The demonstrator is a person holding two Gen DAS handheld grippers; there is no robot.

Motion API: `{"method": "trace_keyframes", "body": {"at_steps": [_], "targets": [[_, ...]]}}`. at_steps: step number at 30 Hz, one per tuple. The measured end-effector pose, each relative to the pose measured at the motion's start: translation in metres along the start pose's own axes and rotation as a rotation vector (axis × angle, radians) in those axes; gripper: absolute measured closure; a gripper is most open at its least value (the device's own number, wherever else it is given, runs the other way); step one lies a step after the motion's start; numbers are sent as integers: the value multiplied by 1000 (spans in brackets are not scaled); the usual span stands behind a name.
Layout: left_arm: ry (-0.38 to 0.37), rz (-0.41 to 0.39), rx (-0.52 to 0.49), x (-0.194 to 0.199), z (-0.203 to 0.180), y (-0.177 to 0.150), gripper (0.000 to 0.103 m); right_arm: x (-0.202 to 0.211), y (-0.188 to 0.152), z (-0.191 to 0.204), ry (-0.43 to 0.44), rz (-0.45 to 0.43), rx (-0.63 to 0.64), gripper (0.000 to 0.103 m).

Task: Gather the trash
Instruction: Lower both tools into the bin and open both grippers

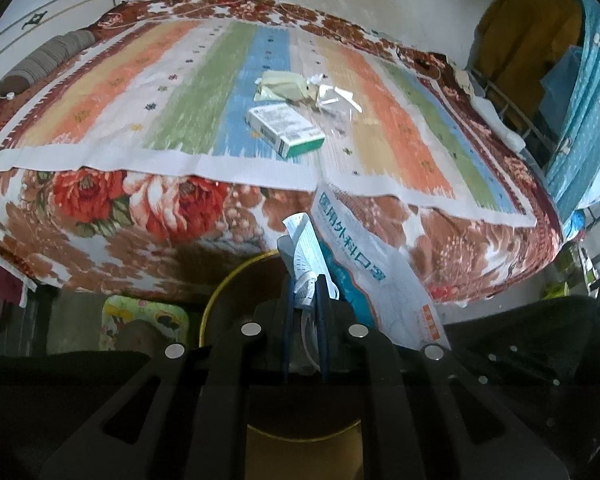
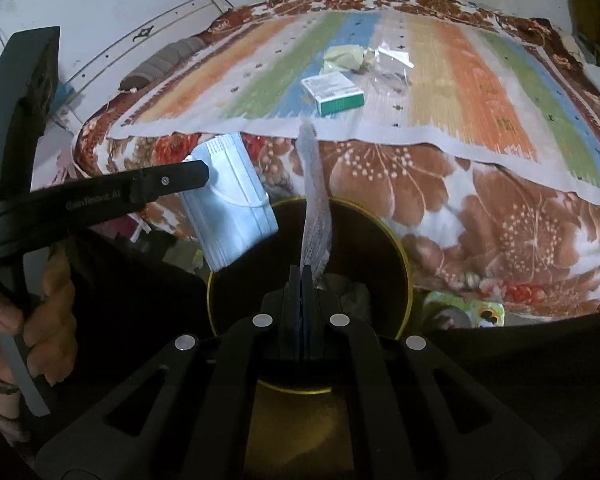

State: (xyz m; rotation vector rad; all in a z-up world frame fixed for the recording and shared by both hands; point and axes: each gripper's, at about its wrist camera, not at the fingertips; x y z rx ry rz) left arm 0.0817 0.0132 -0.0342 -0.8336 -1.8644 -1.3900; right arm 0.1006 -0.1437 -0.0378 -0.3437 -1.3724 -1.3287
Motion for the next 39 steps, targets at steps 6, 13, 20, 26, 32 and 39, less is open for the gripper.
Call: {"method": "trace_keyframes", "body": {"at_steps": [6,13,20,26,32,39], "targets": [[-9,67,23,-11,2,-15,93,-18,-12,-8,23,118,-71,103],[4,170,67,-32,10,-24,93,-44,-14,-19,2,231,-132,103],[14,237,97,-47,14,-29,93,-71,-18,-21,-20,314,-166,103],[38,297,142,-68,23,-28,93,-85,-16,-23,-33,343,-180,103],[51,328,185,-85,30,-23,84,-106,-11,-32,-46,378,-232,100],[66,292,255,-78,46,-18,57,-110,-7,-44,-20,373,-323,73]]}}
Point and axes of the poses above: each gripper's, at about its wrist camera, not at the fingertips, and x roughly against the way its jaws point, z to its left, y to its top, and after that the axes turned 7 degrees about -x, right-handed
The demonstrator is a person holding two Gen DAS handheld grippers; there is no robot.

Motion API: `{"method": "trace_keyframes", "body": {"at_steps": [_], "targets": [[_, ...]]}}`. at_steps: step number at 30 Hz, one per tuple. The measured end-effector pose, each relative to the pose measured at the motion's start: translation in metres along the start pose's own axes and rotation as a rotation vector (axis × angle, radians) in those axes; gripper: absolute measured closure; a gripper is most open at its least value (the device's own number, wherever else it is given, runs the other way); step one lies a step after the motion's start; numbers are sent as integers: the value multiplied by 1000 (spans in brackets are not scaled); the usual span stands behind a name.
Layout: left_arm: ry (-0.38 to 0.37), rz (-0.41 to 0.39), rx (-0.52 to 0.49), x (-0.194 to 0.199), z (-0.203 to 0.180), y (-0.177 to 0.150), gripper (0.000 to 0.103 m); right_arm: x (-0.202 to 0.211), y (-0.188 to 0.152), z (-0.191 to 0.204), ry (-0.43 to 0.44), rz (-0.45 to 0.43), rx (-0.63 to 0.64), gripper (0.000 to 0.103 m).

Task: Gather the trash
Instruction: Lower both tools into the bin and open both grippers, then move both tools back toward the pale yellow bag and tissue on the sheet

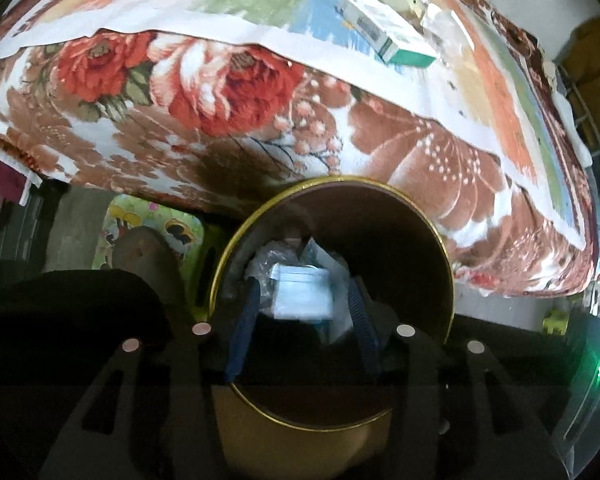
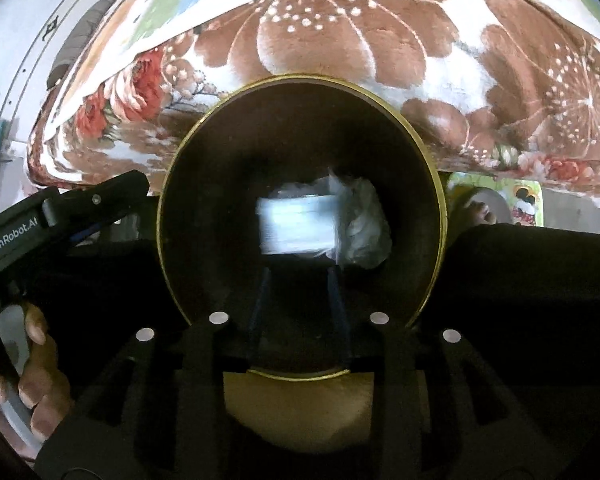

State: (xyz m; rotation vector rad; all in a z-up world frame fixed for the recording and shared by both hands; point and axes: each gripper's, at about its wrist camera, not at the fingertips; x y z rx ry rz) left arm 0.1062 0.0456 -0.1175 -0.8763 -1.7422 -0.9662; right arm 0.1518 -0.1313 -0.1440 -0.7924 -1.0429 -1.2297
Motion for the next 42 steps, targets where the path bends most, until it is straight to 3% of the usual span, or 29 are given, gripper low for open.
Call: {"method": "trace_keyframes", "body": {"at_steps": [10,15,22,26,32,38,42], "targets": [[-22,-74,-12,28,-1,14,47,30,8,-1,-9,-117,1,63],[-5,-118,-16,46,3,32,38,52,21,6,-43,-199,53,54],[29,-138,-64,53,-5,49,23,86,53,20,-92,-301,146,42],[45,-181,-89,61,-7,60,6,99,71,21,-100,-335,162,33],[68,-190,-126,64,-14,91,6,113,99,29,-125,-390,206,15],[99,-263,-211,73,-25,128,6,123,137,37,-127,-454,236,9],[78,-268,-241,70,-28,153,6,122,157,41,-121,-472,246,9]]}}
Point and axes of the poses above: each gripper's, at about its wrist camera, not at the fingertips, and x roughly against the way its jaws point, z to its left, y to its top, and after that the axes turned 7 degrees about -x, right-handed
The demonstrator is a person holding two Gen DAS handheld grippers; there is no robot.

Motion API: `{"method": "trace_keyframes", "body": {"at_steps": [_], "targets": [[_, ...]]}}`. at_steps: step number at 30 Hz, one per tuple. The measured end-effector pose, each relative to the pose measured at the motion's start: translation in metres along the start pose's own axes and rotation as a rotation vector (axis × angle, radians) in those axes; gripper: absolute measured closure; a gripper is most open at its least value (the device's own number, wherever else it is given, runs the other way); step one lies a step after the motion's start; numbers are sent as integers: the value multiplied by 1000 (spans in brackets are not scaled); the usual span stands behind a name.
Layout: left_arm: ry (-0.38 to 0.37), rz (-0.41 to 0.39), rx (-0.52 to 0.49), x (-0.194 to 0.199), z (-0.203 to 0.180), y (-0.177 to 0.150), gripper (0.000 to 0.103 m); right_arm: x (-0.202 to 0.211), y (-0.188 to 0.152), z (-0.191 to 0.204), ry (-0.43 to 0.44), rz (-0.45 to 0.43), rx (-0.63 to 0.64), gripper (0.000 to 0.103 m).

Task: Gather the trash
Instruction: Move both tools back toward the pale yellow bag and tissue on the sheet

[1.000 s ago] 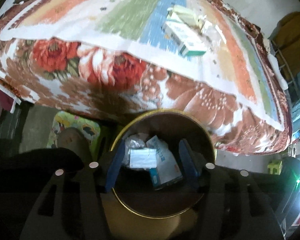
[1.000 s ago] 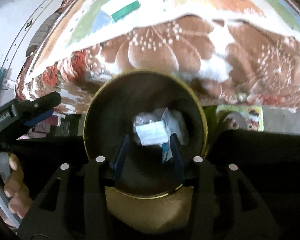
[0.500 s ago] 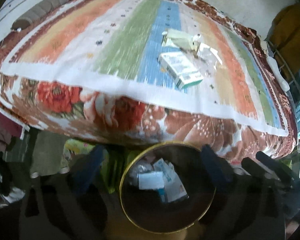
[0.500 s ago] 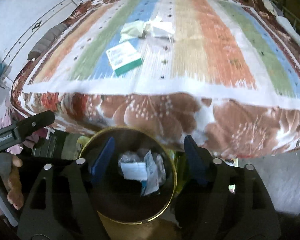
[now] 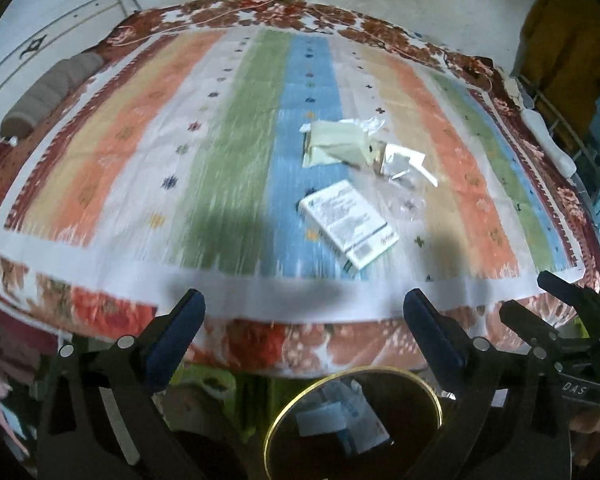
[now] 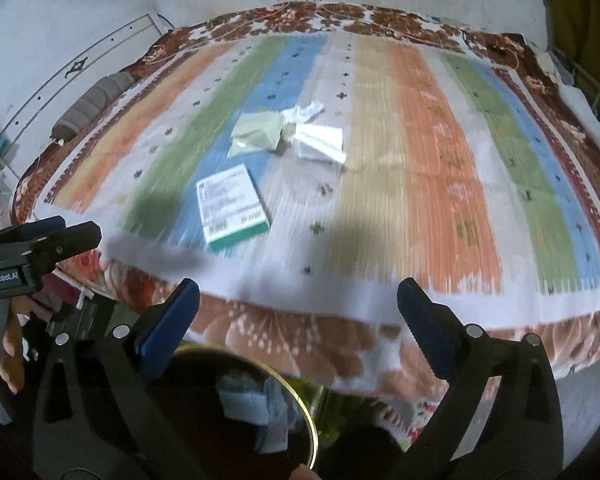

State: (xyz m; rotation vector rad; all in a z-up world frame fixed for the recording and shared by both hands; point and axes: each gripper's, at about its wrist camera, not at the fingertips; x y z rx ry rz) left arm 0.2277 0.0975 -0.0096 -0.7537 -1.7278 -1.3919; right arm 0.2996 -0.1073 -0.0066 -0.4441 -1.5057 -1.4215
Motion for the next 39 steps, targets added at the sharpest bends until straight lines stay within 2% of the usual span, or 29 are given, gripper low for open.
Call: {"method": "trace_keyframes", "body": {"at_steps": [8,18,22,31,35,39], "targets": [[52,-64,-139,-19,1,36,6,-20,30,2,-18,-54,44,9],[-25,-90,-259,-51,4,60,6,-49,56,-1,-21,-54,65,11],[-29,-82,-279,-67,9,68,6,-62,66,0,-36,-51,96,16],[-12,-64,-426,-98,-3,89,6,-86,81,1,-51,-39,149,31],[-6,-65,-457,-110,-8,100,6,-95,86,2,-56,-35,167,39],[10,-61,-520,-121,-14,106,6,-104,91,5,-54,-31,195,43]]}}
Point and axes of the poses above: each gripper's, at about its wrist camera, not at the fingertips, and x roughly against the way its jaws point, z to its left, y to its top, and after that the axes turned 7 degrees about -x, right-handed
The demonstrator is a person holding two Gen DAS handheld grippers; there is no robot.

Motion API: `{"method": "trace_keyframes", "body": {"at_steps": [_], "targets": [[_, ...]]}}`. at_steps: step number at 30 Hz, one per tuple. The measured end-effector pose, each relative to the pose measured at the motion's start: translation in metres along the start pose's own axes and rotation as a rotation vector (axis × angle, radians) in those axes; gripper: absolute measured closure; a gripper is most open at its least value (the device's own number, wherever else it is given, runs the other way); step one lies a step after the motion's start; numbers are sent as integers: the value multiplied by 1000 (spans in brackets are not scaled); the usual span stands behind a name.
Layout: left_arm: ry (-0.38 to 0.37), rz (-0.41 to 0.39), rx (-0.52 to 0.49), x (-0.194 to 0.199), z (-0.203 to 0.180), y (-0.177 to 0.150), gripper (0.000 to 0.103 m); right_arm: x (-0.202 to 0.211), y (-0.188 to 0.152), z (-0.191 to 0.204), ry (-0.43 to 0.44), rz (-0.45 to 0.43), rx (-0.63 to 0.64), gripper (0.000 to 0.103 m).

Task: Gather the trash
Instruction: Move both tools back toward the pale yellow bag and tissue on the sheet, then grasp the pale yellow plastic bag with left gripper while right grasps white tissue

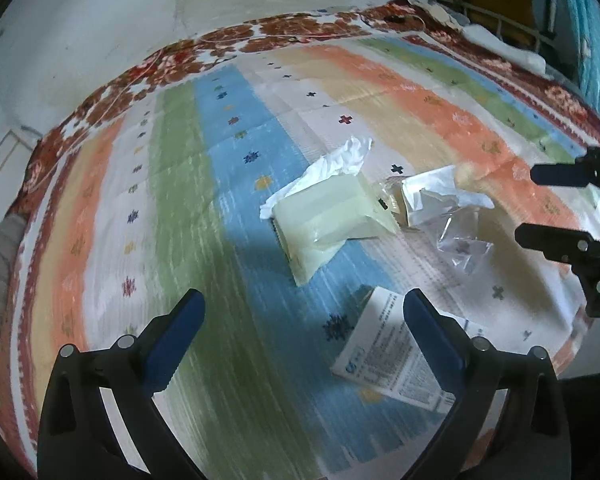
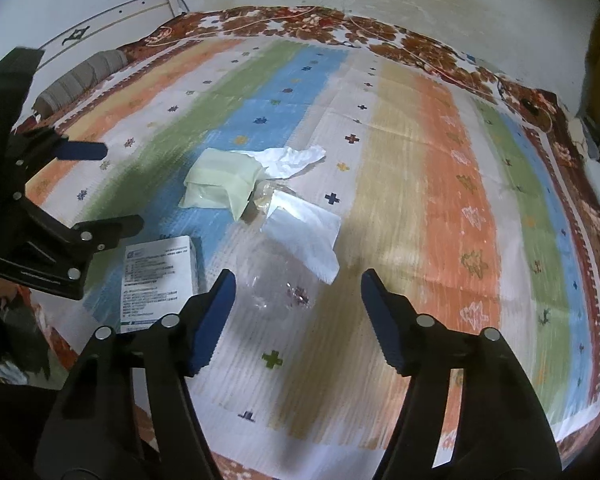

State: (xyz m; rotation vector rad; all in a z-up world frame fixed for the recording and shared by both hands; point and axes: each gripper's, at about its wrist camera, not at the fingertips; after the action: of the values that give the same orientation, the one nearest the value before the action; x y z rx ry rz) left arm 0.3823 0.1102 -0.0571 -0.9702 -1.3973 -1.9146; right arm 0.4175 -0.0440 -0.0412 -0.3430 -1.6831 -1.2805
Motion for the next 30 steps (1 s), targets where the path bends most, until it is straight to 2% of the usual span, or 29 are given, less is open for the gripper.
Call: {"method": "trace_keyframes", "body": {"at_steps": [7,9,12,15,23,27,28,29,30], "targets": [[23,0,-123,-17,-4,13,6,-19,8,-4,-1,18,26,55],[24,-6,-128,-23,-2,17,6,-24,9,-5,-2,21,33,58],[3,-15,-138,-34,-2,24,6,-30,10,-7,13,35,33,65],[-10,-18,-192,-46,-8,31,6,-34,13,-6,19,32,45,72],[10,-6,-346,-70,-20,48,6,-44,16,-12,25,45,37,92],[-26,-8,-369,-79,-22,53,6,-44,17,-14,29,45,35,99],[-37,-8,-365,-80,-22,52,13,-44,17,-14,29,45,36,102],[-46,-9,-361,-81,-22,51,26,-44,17,-15,28,40,37,103],[-48,-8,-356,-82,-22,49,31,-43,18,-15,26,37,38,103]]}}
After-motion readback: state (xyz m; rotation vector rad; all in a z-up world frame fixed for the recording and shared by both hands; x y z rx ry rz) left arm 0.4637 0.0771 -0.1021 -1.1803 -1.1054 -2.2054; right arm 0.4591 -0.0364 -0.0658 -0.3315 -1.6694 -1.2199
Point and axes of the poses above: each gripper's, at about its wrist camera, not at the fingertips, and x roughly against the way its jaws point, z to its left, y to its top, and after that the axes turned 7 degrees about -x, right-handed
